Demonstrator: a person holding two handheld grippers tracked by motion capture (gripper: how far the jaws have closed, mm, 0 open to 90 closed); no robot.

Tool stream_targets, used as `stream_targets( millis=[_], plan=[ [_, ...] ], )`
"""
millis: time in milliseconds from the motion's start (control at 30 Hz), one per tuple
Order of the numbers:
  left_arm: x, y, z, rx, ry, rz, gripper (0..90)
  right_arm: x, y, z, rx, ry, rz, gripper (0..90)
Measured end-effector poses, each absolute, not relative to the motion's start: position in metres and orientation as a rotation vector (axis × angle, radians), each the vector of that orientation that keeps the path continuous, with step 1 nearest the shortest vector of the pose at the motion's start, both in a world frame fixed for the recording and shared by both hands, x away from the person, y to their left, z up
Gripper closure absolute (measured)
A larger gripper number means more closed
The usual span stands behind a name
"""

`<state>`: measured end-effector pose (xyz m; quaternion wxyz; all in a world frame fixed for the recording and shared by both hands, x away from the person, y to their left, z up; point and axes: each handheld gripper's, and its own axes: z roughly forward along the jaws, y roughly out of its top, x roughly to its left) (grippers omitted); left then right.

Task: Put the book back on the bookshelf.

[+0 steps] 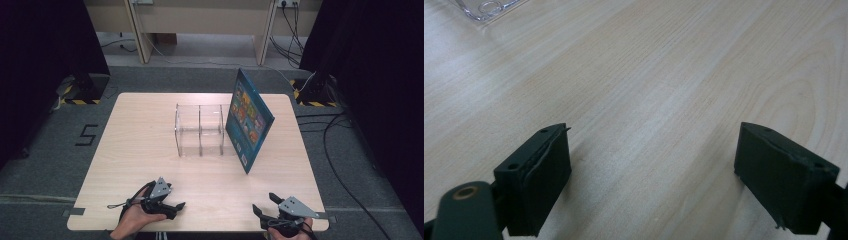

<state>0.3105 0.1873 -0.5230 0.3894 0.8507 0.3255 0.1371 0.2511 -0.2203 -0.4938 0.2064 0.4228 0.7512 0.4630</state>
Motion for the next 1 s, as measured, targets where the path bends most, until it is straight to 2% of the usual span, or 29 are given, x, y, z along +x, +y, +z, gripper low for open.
stream_targets(
  millis=[1000],
  plan=[
    [0.309,0.189,-0.523,2.163,0.822,0.347,13.8,0.23,-0.226,-0.51,1.249,2.223,1.18,21.9]
  ],
)
